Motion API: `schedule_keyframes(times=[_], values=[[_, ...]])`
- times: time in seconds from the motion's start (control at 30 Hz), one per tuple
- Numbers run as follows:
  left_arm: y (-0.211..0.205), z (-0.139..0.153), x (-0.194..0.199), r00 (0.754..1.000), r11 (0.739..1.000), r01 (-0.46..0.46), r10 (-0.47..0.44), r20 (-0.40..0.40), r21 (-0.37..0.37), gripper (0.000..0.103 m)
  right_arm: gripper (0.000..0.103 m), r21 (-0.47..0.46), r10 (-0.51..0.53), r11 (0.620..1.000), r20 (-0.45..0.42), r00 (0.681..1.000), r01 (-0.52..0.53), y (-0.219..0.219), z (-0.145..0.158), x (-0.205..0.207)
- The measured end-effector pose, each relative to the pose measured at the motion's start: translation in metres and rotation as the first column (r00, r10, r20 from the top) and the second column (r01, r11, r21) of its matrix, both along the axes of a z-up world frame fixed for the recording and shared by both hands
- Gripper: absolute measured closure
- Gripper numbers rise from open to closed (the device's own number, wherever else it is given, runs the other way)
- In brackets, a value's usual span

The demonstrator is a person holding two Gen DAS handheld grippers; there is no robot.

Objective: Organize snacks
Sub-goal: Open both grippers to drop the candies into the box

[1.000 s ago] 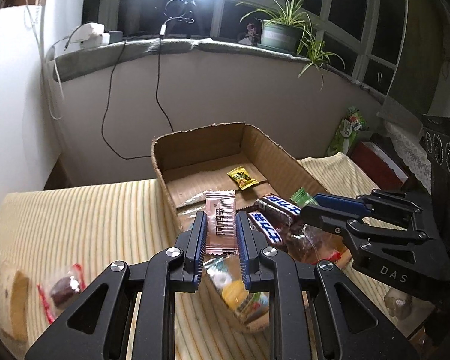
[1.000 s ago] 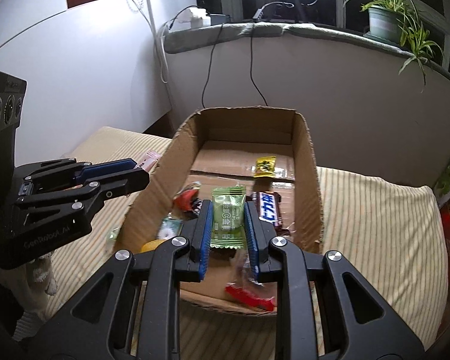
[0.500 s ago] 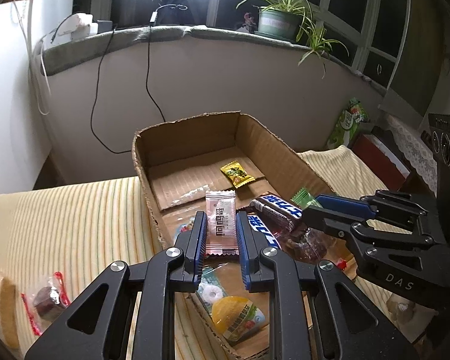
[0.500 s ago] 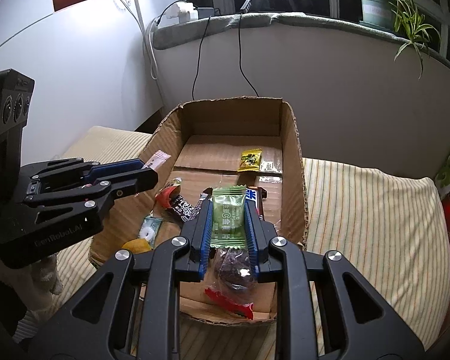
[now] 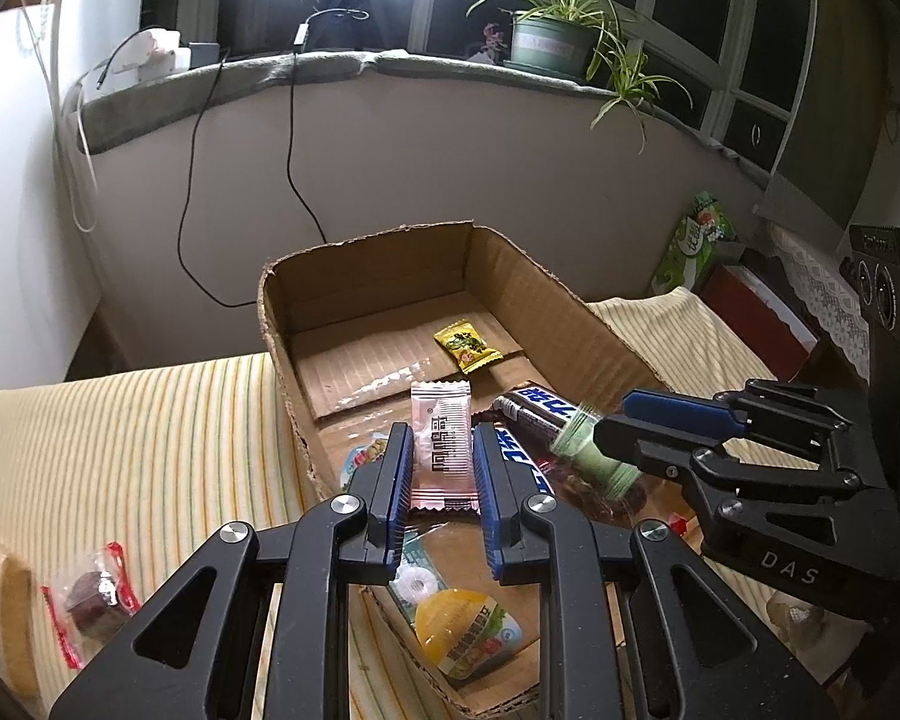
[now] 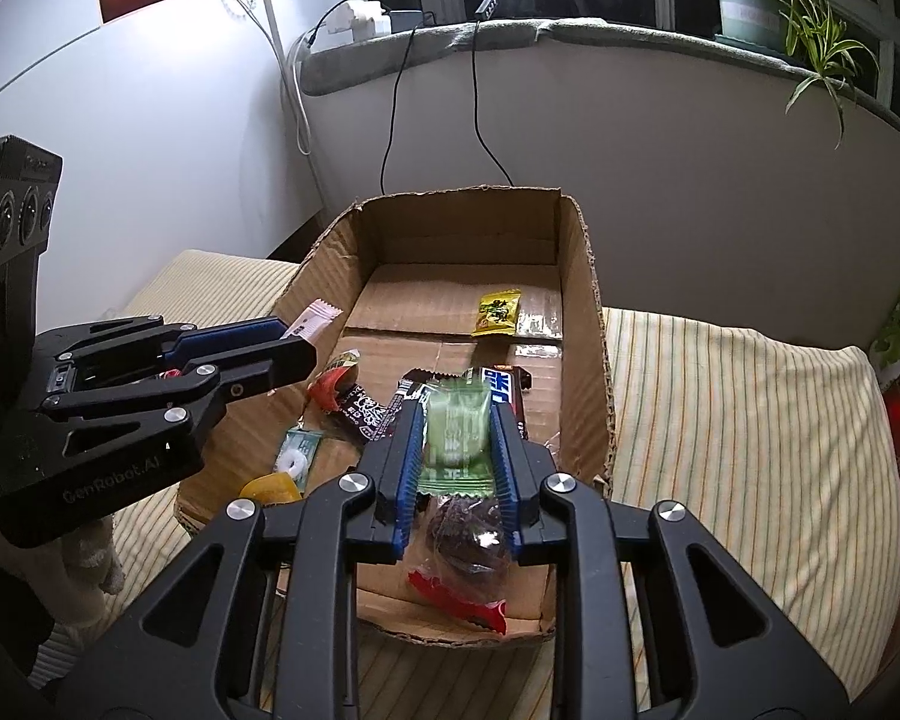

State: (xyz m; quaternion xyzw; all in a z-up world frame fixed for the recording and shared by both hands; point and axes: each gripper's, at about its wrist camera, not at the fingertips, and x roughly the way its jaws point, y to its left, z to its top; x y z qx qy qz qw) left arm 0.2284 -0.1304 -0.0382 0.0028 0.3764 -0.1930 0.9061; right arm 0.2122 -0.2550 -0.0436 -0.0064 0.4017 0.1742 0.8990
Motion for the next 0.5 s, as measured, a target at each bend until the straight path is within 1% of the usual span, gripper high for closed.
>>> schedule_keyframes(times=[0.03,0.07,0.1,0.13,0.23,0.37,0.5], values=[[0.0,0.0,-0.001,1.0,1.0,0.0,0.0,0.002,0.0,0.082,0.066,-0.001,-0.001,1.0,0.0,1.0,0.001,0.0,0.0,0.0],[0.0,0.001,-0.001,1.0,1.0,0.0,0.0,0.003,0.0,0.08,0.061,-0.004,-0.003,1.0,0.003,1.0,0.003,0.0,0.001,-0.001],[0.0,0.002,-0.001,1.0,1.0,-0.002,0.002,0.005,0.002,0.077,0.052,-0.005,-0.005,1.0,0.006,1.0,0.005,0.0,0.001,-0.001],[0.001,0.002,-0.002,1.0,1.0,-0.003,0.003,0.007,0.002,0.077,0.05,-0.007,-0.007,1.0,0.01,1.0,0.007,-0.001,0.002,-0.002],[0.002,0.005,-0.003,1.0,1.0,-0.006,0.006,0.011,-0.001,0.077,0.048,-0.013,-0.008,1.0,0.009,1.0,0.008,-0.001,0.003,-0.003],[0.005,0.009,-0.007,1.0,1.0,-0.009,0.009,0.022,-0.008,0.068,0.041,-0.019,-0.014,1.0,0.004,1.0,0.014,0.0,0.003,-0.005],[0.01,0.014,-0.011,0.999,1.0,-0.012,0.012,0.031,-0.014,0.068,0.04,-0.019,-0.01,1.0,0.01,1.0,0.01,0.003,0.007,-0.01]])
